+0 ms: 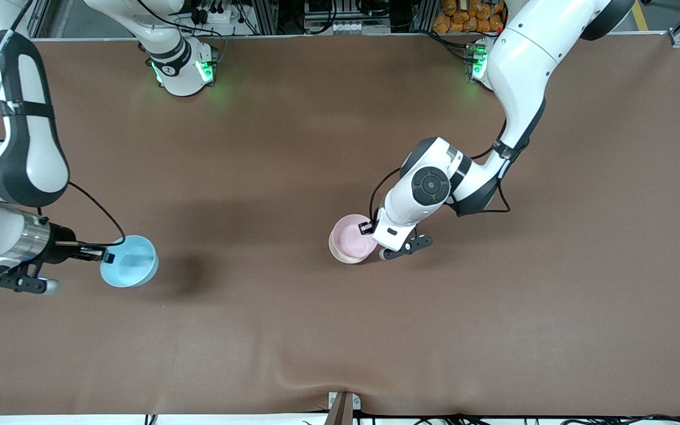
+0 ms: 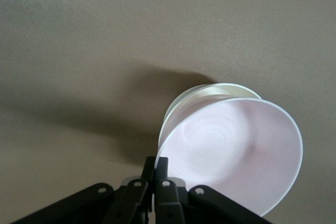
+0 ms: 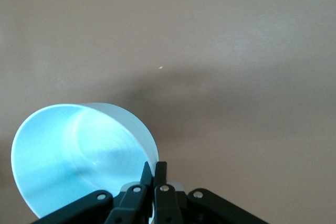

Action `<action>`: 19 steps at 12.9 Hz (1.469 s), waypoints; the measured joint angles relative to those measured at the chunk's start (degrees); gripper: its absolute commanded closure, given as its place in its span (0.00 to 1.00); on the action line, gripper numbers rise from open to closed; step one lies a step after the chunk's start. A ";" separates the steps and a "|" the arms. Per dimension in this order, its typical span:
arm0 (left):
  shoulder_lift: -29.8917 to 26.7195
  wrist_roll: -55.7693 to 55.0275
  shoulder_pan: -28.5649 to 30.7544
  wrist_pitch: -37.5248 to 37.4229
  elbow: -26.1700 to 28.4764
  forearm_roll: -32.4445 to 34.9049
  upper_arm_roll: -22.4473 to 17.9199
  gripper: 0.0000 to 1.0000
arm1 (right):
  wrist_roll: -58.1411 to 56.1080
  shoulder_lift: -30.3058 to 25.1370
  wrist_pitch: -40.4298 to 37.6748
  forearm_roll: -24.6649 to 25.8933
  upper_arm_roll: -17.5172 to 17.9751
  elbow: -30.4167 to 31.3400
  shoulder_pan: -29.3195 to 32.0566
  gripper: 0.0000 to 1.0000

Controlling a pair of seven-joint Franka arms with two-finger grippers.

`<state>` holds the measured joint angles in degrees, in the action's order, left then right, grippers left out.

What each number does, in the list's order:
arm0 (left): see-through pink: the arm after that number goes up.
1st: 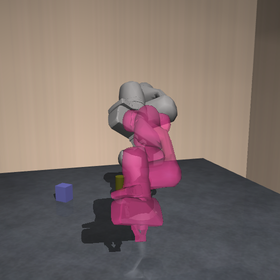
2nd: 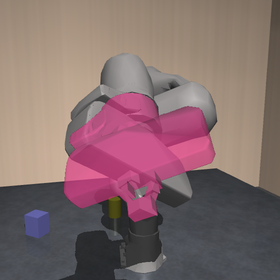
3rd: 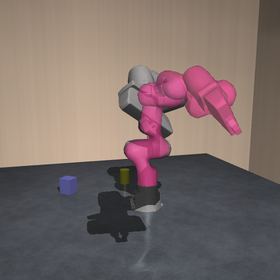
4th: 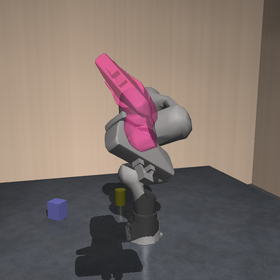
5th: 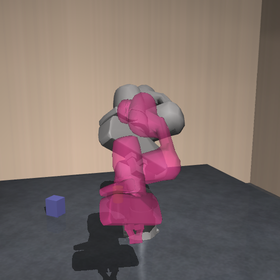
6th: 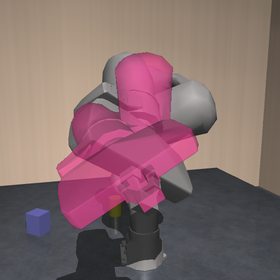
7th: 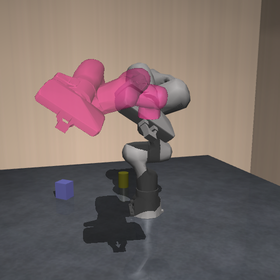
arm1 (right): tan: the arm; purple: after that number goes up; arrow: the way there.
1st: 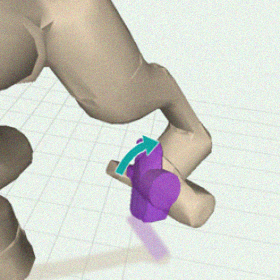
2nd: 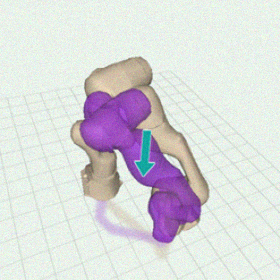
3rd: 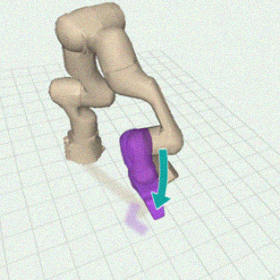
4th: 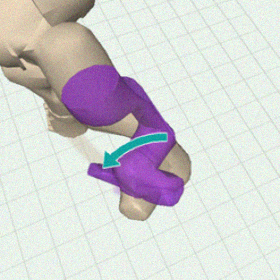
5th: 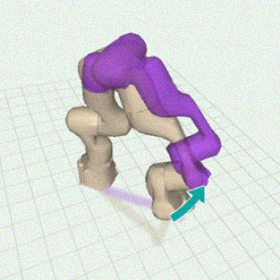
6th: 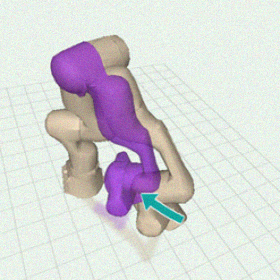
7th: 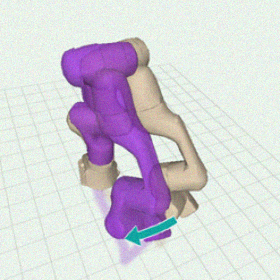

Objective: Stack pink and blue bowls on white bowl
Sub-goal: 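Carry the pink bowl with the left gripper onto the white bowl, then release the pink bowl with the left gripper while the right gripper carries blue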

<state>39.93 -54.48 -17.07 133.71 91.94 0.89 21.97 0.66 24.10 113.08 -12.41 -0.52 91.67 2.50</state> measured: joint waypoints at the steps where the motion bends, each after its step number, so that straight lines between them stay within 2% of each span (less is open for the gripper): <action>1: 0.20 0.00 0.00 0.15 -0.01 0.00 0.00 0.87 | 0.61 -0.01 -0.82 -0.08 0.05 0.00 -1.43 1.00; 2: 0.44 0.00 -0.02 0.67 -0.02 0.00 0.00 0.66 | 2.57 -0.02 -1.53 -0.10 0.10 0.00 -3.27 1.00; 3: 0.74 0.00 -0.09 1.44 -0.02 0.00 0.02 0.51 | 5.25 -0.13 -1.99 -0.10 0.12 -0.01 -5.43 1.00; 4: 1.01 0.00 -0.21 2.33 -0.04 0.00 0.03 0.14 | 8.04 -0.54 -2.96 -0.10 0.13 -0.03 -7.61 1.00; 5: 1.15 -0.25 -0.37 3.18 -0.05 0.00 0.05 0.00 | 10.47 -1.32 -4.80 -0.07 0.13 -0.04 -9.46 1.00; 9: 0.36 -3.69 -0.93 3.24 -2.56 0.09 -0.21 0.00 | 12.45 -3.92 -7.68 -0.12 0.13 0.01 -12.68 1.00; 11: -2.95 -3.67 1.04 -2.22 -4.19 0.83 -1.75 0.00 | 12.57 -5.29 -9.17 -0.14 0.15 0.77 -15.12 1.00; 14: -11.05 2.24 8.45 -13.05 -4.92 1.97 -2.19 0.00 | 15.01 -7.43 -9.16 -0.83 0.13 2.76 -17.34 1.00; 16: -16.08 8.94 13.63 -19.60 -4.87 2.02 -2.28 0.00 | 18.12 -7.46 -6.97 -3.91 0.13 3.33 -17.89 1.00; 19: -20.76 18.33 20.50 -24.93 -4.81 2.06 -2.39 0.00 | 22.41 -6.88 -2.49 -7.16 0.12 4.42 -18.91 1.00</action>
<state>19.17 -36.15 3.43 108.78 87.13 2.95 19.58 23.07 17.23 110.60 -19.57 -0.40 96.08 -16.41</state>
